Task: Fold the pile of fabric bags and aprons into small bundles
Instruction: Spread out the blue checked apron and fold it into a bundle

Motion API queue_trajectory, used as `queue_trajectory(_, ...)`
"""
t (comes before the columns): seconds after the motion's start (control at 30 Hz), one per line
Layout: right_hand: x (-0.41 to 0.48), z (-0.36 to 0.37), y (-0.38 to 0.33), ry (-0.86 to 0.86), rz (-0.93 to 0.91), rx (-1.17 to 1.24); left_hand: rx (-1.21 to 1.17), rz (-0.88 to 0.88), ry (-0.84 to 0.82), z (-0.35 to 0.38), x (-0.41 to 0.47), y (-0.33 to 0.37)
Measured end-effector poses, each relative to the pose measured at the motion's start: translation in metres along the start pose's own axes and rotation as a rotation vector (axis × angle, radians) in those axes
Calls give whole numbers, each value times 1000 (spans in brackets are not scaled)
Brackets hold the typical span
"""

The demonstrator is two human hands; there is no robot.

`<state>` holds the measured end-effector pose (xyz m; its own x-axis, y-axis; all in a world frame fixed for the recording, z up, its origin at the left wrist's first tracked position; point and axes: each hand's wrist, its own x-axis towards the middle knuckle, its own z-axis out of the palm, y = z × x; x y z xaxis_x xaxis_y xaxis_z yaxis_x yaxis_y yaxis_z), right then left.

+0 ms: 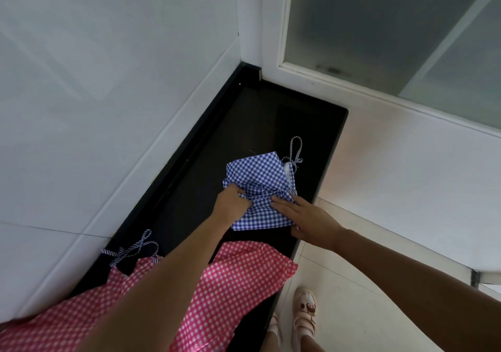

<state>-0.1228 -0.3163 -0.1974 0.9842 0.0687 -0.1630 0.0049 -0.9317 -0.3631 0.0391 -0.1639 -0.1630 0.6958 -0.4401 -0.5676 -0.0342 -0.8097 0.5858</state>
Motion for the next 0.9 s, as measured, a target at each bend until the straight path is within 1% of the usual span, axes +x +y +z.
queue_trajectory(0.03,0,0,0,-32,10,35,104,58,44,2,-3,0)
queue_trajectory(0.07,-1,0,1,-28,11,56,235,127,109,4,-4,0)
queue_trajectory(0.13,-1,3,3,21,4,62,459,278,231,6,-5,-3)
queue_trajectory(0.17,-1,6,4,47,1,79,503,358,231,6,-3,-5)
queue_trajectory(0.2,1,7,4,72,5,112,513,437,174,6,1,-6)
queue_trajectory(0.27,5,1,4,106,71,226,472,542,-15,3,10,-8)
queue_trajectory(0.33,12,-10,4,109,149,335,401,529,-163,-4,19,-5)
queue_trajectory(0.4,23,-20,6,146,200,445,325,452,-258,-17,29,5)
queue_trajectory(0.47,36,-30,8,131,261,549,233,352,-332,-28,37,15)
queue_trajectory(0.57,53,-44,14,26,337,652,85,253,-369,-36,46,22)
queue_trajectory(0.67,69,-49,25,-37,373,731,74,209,-329,-41,54,26)
queue_trajectory(0.73,80,-51,27,-55,447,830,52,155,-339,-42,54,31)
queue_trajectory(0.77,86,-51,28,-52,490,856,92,165,-328,-40,52,34)
queue_trajectory(0.8,94,-50,30,-45,526,862,207,226,-284,-38,50,36)
queue_trajectory(0.87,102,-48,33,-24,597,899,569,412,-92,-31,45,37)
queue_trajectory(0.9,105,-47,34,-14,636,936,702,492,5,-27,41,36)
